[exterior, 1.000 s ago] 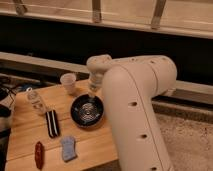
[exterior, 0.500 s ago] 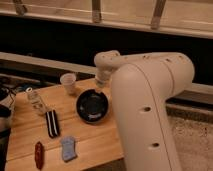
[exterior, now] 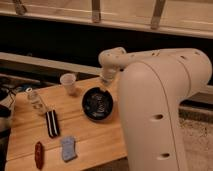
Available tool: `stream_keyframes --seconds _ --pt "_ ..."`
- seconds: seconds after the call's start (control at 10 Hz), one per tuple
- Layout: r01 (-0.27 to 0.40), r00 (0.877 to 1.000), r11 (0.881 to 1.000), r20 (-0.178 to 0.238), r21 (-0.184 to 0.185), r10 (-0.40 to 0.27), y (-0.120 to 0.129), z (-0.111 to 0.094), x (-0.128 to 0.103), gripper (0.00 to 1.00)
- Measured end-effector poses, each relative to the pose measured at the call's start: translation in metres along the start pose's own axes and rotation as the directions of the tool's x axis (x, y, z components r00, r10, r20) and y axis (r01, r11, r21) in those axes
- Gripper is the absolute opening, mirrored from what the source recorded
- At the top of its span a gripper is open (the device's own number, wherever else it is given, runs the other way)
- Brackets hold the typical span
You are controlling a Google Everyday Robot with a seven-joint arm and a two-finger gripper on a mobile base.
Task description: Drag the ceramic bowl in a circle
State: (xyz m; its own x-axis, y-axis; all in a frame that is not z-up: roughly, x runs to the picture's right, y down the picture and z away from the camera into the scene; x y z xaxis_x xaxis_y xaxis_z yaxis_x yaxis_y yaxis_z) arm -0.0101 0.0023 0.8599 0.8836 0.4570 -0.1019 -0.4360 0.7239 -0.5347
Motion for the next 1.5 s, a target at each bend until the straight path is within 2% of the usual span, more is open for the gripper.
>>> stream_keyframes --seconds 0.4,0.6,0.8,1.0,1.1,1.3,1.5 --pt "0.050 0.999 0.999 -0.013 -0.002 -0.050 0.012 0.012 -0.046 0.25" --pt "0.069 0.997 0.998 -0.024 -0.006 -0.069 0.020 0.012 -0.041 0.25" --pt "0.074 0.997 0.997 -0.022 -0.005 -0.074 0.021 0.011 -0.037 0.36" --pt "0.089 0.996 0.996 -0.025 -0.006 -0.089 0.021 0.016 -0.050 0.55" --pt "0.096 0.995 0.995 -0.024 -0.008 -0.096 0.023 0.018 -0.054 0.57" --pt "0.099 0.995 0.995 -0.031 -0.010 -0.099 0.025 0.017 -0.043 0.56" --pt "0.108 0.994 0.994 -0.030 -0.006 -0.108 0.023 0.016 -0.040 0.41"
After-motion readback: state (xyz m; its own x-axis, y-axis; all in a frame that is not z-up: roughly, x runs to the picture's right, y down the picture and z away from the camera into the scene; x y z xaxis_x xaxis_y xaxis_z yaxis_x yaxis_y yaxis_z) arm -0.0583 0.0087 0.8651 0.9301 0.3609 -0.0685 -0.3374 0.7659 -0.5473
